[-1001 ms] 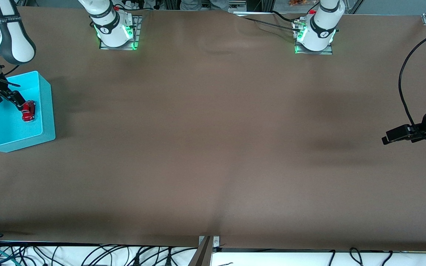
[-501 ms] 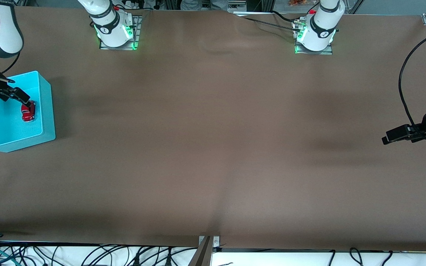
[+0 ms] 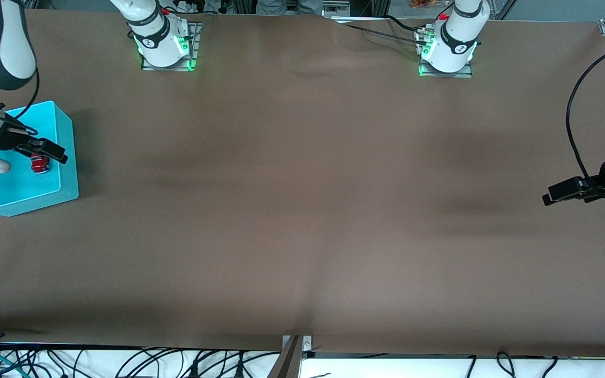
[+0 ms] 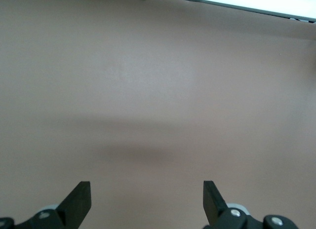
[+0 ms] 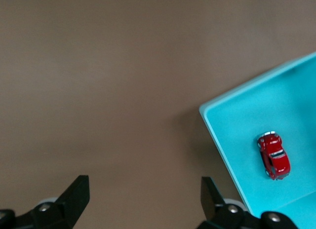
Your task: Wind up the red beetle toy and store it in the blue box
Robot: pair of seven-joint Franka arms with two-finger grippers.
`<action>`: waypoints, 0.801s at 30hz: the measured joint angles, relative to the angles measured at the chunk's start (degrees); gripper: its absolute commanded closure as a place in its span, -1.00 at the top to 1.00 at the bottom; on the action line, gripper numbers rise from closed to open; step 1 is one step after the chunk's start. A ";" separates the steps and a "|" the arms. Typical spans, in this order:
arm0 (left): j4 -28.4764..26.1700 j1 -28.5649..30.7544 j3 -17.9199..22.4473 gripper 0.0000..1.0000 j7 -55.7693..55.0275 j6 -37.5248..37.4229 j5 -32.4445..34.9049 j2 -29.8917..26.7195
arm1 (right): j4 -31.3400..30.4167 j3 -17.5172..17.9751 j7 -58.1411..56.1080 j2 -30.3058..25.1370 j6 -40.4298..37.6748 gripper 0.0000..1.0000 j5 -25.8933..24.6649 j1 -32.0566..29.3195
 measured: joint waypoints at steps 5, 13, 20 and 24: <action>0.00 0.01 0.00 1.00 0.00 0.00 0.00 0.00 | 15.59 3.04 -0.02 2.69 -13.59 1.00 0.65 0.21; 0.00 0.01 0.00 1.00 0.00 0.00 0.00 0.01 | 27.46 3.55 -4.39 5.96 -25.40 1.00 1.94 1.02; 0.00 0.02 0.00 1.00 0.00 0.00 0.01 0.01 | 29.19 -0.48 -6.81 6.17 -26.99 1.00 2.05 4.40; 0.00 0.02 0.00 1.00 0.00 0.00 0.01 0.01 | 29.60 -7.65 -9.48 5.96 -27.48 1.00 2.11 10.69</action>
